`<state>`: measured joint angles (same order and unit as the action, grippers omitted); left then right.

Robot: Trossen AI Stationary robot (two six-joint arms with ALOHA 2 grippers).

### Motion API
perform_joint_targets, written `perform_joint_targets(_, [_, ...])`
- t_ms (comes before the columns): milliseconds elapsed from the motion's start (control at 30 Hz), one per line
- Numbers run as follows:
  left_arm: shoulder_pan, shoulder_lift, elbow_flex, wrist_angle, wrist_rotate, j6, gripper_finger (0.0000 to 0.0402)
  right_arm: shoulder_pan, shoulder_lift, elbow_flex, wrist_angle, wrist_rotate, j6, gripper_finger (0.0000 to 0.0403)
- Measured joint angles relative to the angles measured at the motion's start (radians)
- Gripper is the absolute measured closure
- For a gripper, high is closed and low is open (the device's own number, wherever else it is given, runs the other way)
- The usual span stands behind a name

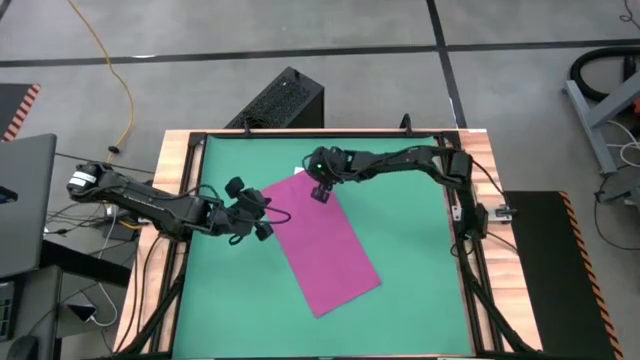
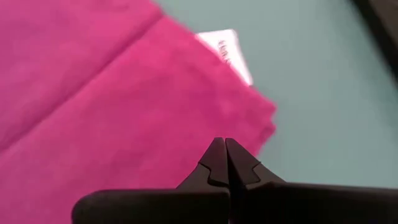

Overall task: Roll towel into tight, uniform cylinder
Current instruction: Roll the pink towel

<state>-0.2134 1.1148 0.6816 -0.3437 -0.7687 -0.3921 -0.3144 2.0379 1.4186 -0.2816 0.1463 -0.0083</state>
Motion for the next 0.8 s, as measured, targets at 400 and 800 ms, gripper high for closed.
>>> perform_joint_targets(400, [0.0, 0.0, 0.0, -0.012, 0.001, -0.014, 0.0401, -0.061, 0.065, 0.094, -0.101, -0.146, -0.046, 0.0402])
perform_joint_targets(800, [0.0, 0.0, 0.0, -0.026, -0.003, -0.014, 0.0401, -0.079, 0.092, 0.112, -0.242, -0.118, -0.014, 0.0403])
